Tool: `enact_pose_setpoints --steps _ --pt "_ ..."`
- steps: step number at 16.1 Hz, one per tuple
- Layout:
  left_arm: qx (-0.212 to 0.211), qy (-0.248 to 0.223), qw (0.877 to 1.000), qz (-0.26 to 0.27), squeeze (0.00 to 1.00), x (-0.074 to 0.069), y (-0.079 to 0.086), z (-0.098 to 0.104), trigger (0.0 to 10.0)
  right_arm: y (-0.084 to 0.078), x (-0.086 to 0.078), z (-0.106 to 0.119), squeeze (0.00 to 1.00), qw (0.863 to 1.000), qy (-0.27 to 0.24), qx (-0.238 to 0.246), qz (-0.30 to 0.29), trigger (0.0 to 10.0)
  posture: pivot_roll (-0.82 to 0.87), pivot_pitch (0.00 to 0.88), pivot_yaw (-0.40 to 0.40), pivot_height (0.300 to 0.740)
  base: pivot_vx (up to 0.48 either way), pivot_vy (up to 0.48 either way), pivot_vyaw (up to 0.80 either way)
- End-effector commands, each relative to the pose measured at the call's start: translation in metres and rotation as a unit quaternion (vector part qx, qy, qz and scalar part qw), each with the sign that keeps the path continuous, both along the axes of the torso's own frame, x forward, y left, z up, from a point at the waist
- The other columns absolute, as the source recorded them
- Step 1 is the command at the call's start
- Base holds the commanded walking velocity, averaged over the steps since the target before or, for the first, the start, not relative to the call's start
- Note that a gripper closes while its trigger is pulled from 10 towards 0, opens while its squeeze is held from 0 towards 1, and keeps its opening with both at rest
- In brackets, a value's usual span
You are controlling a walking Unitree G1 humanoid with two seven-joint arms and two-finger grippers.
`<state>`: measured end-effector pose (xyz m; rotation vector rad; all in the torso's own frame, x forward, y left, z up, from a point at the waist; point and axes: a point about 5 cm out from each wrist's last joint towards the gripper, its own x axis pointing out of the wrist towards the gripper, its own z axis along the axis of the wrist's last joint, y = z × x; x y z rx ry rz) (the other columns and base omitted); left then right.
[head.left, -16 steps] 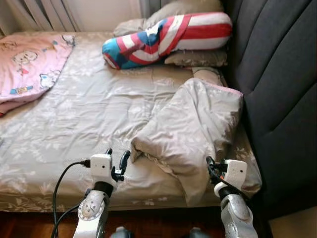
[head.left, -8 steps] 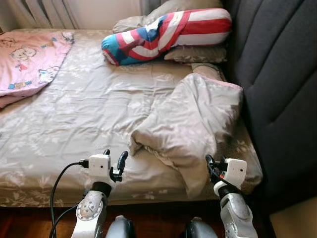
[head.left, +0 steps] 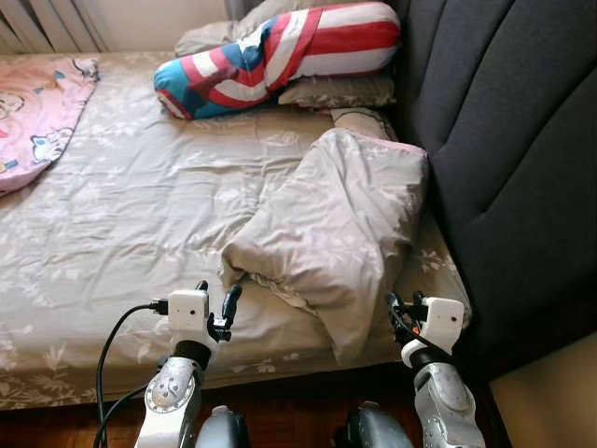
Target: Clean up the room
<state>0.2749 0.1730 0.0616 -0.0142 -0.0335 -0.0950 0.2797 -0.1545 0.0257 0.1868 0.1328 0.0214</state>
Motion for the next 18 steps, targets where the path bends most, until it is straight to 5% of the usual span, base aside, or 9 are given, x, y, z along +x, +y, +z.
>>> enact_pose_setpoints --steps 1,18 --pt "-0.005 0.0 1.0 0.004 0.0 0.0001 0.0013 0.0008 10.0 0.0043 0.0002 -0.0013 0.0 1.0 0.004 -0.003 0.013 10.0 -0.03 0.148 -0.016 0.652 0.0 0.0 0.0" --pt "-0.008 0.0 1.0 -0.003 0.0 0.002 -0.0006 0.0023 10.0 0.001 0.0022 -0.0048 0.0 1.0 0.024 0.003 -0.008 10.0 -0.03 0.155 -0.007 0.652 0.236 0.0 0.09"
